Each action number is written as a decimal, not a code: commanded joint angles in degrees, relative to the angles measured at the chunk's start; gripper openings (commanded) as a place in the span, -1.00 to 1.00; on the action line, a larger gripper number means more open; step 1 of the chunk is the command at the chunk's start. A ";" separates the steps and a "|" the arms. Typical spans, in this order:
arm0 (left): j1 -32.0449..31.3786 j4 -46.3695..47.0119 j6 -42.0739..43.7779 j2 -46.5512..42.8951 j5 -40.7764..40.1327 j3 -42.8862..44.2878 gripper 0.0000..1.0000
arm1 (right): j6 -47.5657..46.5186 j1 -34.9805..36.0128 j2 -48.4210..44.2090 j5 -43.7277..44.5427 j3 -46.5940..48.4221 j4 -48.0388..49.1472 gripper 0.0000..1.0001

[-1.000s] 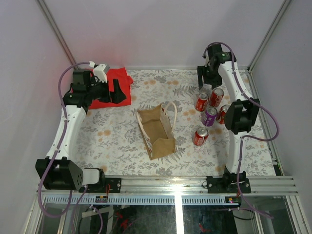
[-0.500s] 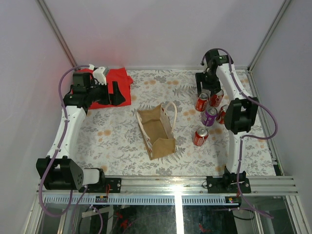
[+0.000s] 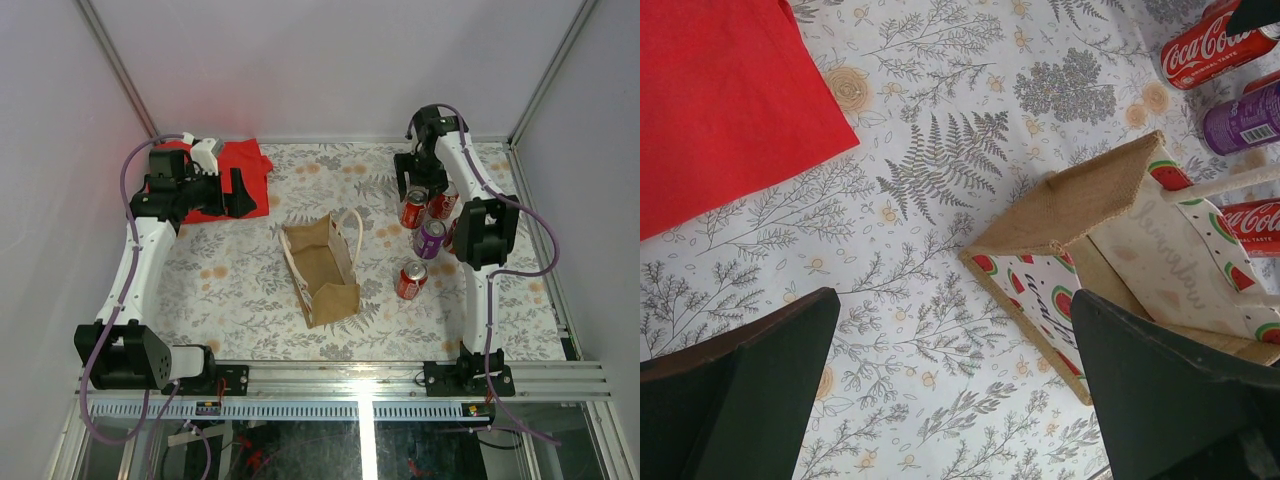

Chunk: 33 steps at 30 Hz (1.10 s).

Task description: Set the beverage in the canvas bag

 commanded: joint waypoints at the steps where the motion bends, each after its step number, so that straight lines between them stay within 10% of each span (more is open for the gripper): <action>1: 0.50 -0.05 1.60 -0.63 1.09 -0.55 0.99 | -0.44 0.78 0.07 1.40 0.23 -2.11 0.65; 21: 0.58 0.29 1.78 0.55 1.14 -0.96 0.99 | -1.95 0.75 1.96 3.87 -1.35 -3.65 0.55; 26: 0.67 0.44 1.65 0.69 1.14 -1.23 0.99 | -1.79 0.81 2.03 3.68 0.56 -4.95 0.07; 30: 0.64 0.52 1.61 0.69 1.21 -1.34 0.99 | -1.11 0.80 2.10 2.45 4.67 -7.13 -0.89; 33: 0.68 0.47 1.63 0.68 0.97 -1.48 0.99 | -0.09 0.80 0.76 1.51 7.78 -8.02 -1.00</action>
